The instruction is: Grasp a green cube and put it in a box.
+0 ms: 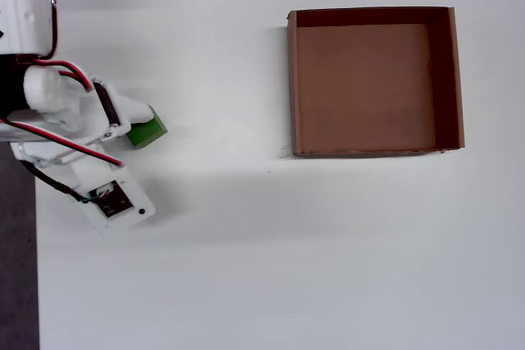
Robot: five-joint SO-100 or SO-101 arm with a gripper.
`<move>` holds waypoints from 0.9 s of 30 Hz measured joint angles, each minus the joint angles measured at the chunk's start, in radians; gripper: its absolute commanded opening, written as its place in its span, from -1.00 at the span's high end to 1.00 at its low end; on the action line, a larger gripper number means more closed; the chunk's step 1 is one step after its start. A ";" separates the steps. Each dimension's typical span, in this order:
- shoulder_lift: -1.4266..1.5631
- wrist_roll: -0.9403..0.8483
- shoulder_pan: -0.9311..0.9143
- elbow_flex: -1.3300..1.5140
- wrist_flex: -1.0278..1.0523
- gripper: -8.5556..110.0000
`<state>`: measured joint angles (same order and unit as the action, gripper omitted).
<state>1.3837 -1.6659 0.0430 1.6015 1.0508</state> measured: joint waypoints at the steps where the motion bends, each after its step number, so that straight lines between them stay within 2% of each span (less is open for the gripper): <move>1: -0.002 -0.003 0.006 -0.006 0.005 0.37; 27: -0.023 -0.003 0.055 0.064 -0.110 0.37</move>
<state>1.3606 -1.6690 0.0982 1.6659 0.9403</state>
